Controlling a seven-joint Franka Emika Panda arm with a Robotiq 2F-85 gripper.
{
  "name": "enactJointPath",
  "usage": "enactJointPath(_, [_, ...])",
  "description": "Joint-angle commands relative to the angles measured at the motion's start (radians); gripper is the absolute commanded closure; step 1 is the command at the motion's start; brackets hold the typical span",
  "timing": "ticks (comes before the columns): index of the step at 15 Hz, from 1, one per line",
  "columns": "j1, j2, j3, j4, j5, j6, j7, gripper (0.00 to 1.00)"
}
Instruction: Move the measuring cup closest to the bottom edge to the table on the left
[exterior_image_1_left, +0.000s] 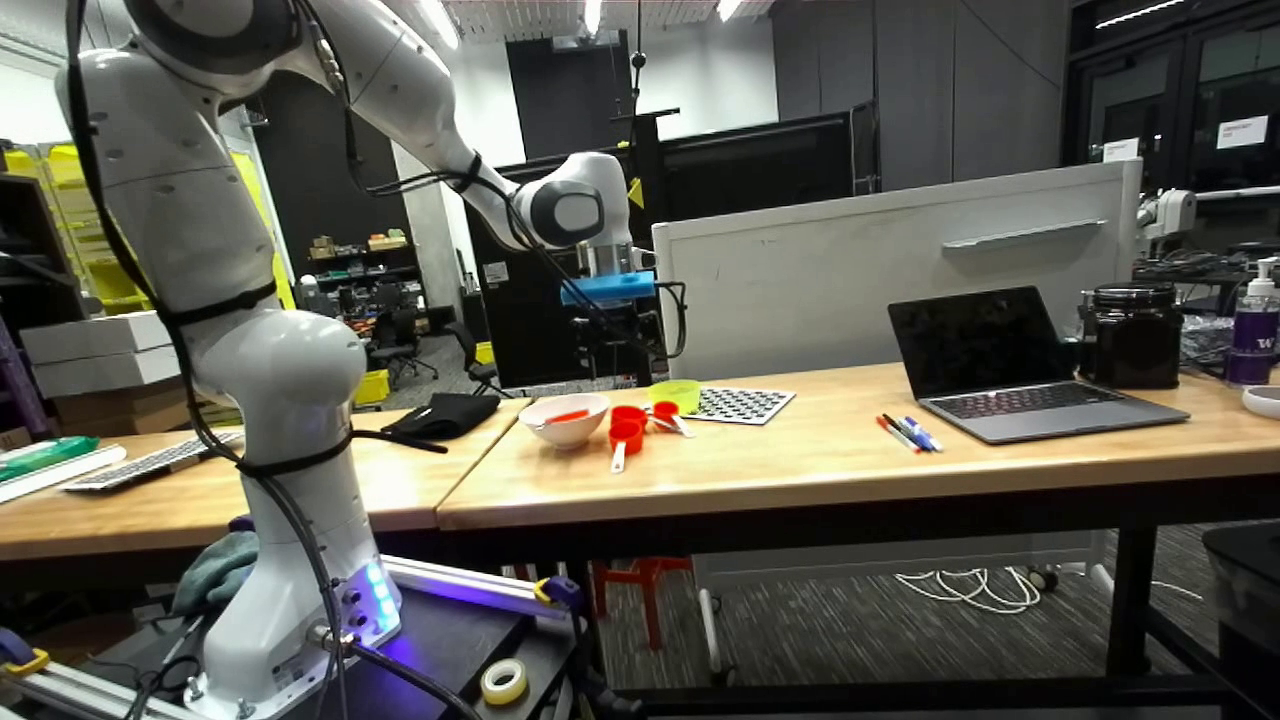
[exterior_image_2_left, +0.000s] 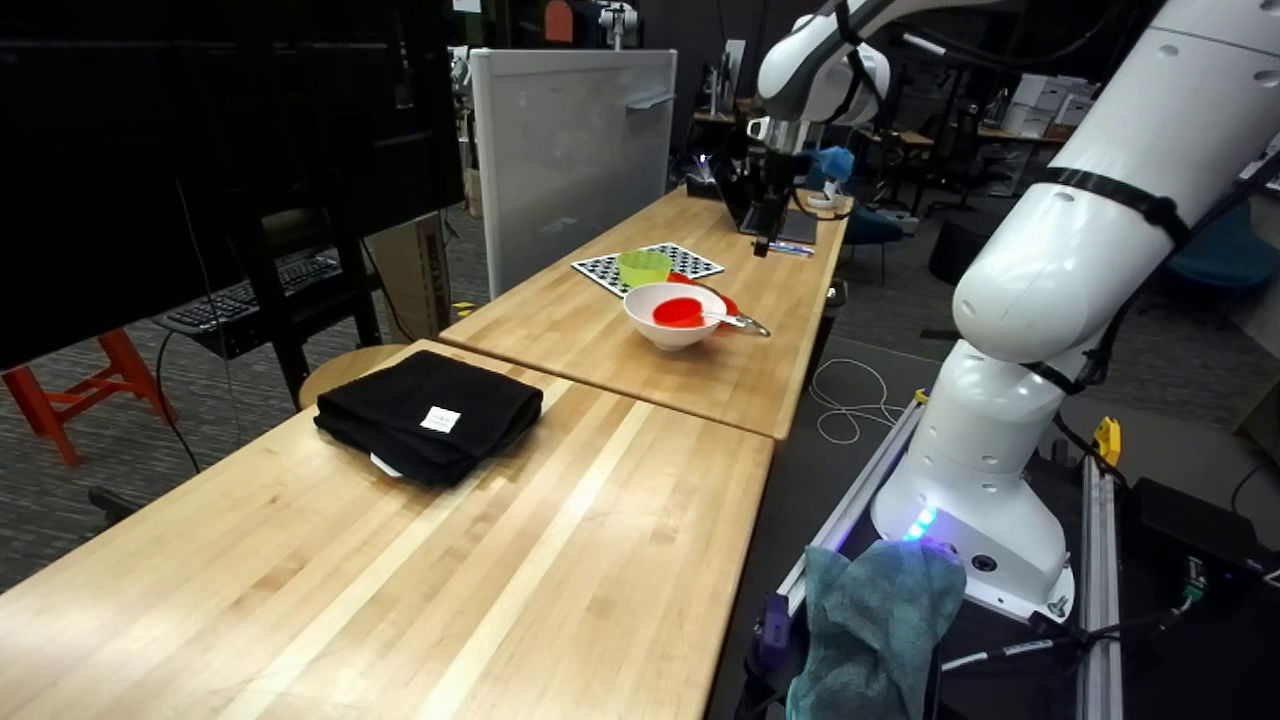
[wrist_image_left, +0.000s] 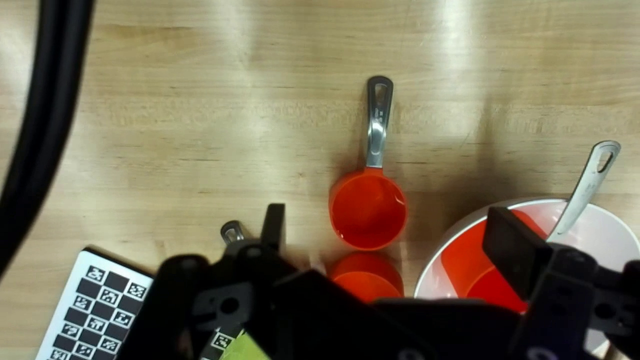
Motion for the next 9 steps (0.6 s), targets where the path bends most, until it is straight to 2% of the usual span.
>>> enactJointPath(1, [-0.017,0.068,0.025,-0.023,0.049,0.084,-0.006,0.0])
enactJointPath(9, [-0.03,0.186,0.078,-0.051,0.113,0.213,-0.009,0.0])
